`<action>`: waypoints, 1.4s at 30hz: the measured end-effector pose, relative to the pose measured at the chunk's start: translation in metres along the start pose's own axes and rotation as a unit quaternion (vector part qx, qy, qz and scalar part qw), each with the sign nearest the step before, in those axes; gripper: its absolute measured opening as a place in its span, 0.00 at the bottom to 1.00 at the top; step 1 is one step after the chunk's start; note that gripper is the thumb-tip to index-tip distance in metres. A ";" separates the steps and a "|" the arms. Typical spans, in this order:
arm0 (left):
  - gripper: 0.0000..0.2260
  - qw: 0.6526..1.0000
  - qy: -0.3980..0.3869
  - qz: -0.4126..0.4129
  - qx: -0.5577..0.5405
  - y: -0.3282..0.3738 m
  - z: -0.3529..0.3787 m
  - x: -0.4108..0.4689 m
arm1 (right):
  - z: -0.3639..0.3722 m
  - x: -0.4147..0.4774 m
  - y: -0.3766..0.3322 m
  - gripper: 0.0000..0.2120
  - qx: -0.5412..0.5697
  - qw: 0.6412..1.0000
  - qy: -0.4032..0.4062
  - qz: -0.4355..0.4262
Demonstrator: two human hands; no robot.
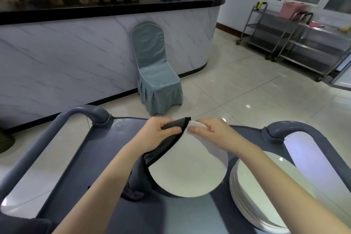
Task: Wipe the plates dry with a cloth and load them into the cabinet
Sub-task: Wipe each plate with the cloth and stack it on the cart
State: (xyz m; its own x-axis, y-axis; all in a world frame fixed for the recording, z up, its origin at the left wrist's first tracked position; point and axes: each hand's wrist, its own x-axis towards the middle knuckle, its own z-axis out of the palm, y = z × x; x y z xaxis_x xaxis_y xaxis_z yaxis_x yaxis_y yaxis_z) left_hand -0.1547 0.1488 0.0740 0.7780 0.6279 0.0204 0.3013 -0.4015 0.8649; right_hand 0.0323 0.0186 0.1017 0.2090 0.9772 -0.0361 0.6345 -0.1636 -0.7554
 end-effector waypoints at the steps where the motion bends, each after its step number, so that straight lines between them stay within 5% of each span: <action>1: 0.13 1.000 -0.007 0.000 0.004 -0.001 0.003 0.001 | 0.003 -0.001 0.001 0.20 -0.003 1.000 0.009 -0.007; 5: 0.06 0.988 0.104 -0.050 -0.099 -0.012 0.016 -0.010 | 0.006 -0.008 0.011 0.24 0.096 0.989 0.107 0.038; 7: 0.08 0.949 0.193 -0.123 -0.219 -0.016 0.031 -0.020 | 0.007 -0.012 0.015 0.24 0.203 0.957 0.177 0.111; 9: 0.08 0.878 0.274 -0.201 -0.338 -0.018 0.058 -0.029 | 0.019 -0.014 0.017 0.23 0.291 0.903 0.259 0.182; 12: 0.05 0.777 0.362 -0.276 -0.436 -0.007 0.100 -0.036 | 0.062 -0.014 0.009 0.18 0.432 0.764 0.399 0.266; 15: 0.06 0.773 0.360 -0.284 -0.438 -0.001 0.098 -0.032 | 0.096 -0.021 0.003 0.12 0.479 0.715 0.416 0.294; 17: 0.06 0.791 0.336 -0.276 -0.429 -0.003 0.079 -0.028 | 0.098 -0.030 0.006 0.12 0.482 0.757 0.351 0.266; 20: 0.09 0.820 0.327 -0.265 -0.388 -0.012 0.050 -0.023 | 0.086 -0.049 0.020 0.11 0.343 0.874 0.296 0.175; 24: 0.12 0.864 0.313 -0.237 -0.316 -0.020 0.022 -0.020 | 0.060 -0.070 0.031 0.35 -0.029 0.969 0.246 -0.025; 27: 0.12 0.889 0.256 -0.240 -0.295 -0.016 0.013 -0.014 | 0.058 -0.065 0.029 0.35 -0.341 0.909 0.114 -0.209; 29: 0.10 0.896 0.212 -0.242 -0.305 -0.009 0.012 -0.011 | 0.061 -0.058 0.023 0.32 -0.405 0.878 0.075 -0.243; 34: 0.12 0.860 0.177 -0.271 -0.395 -0.002 0.006 -0.008 | 0.059 -0.051 0.011 0.25 -0.378 0.872 0.140 -0.280; 38: 0.13 0.816 0.166 -0.261 -0.489 0.016 0.020 -0.003 | 0.067 -0.056 -0.008 0.21 -0.155 0.973 0.088 -0.147; 40: 0.18 0.843 0.168 -0.238 -0.453 0.023 0.034 0.000 | 0.074 -0.058 -0.019 0.13 0.000 0.994 0.094 -0.060; 42: 0.21 0.918 0.178 -0.145 -0.322 0.027 0.048 -0.002 | 0.080 -0.058 -0.024 0.10 0.107 0.983 0.148 0.017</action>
State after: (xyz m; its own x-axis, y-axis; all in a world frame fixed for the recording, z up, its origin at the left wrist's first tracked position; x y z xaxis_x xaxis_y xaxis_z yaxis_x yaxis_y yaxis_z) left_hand -0.1216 0.1054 0.0732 0.4520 0.8708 -0.1934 -0.0113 0.2224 0.9749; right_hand -0.0545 -0.0239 0.0696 0.4545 0.8845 0.1052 0.4592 -0.1315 -0.8785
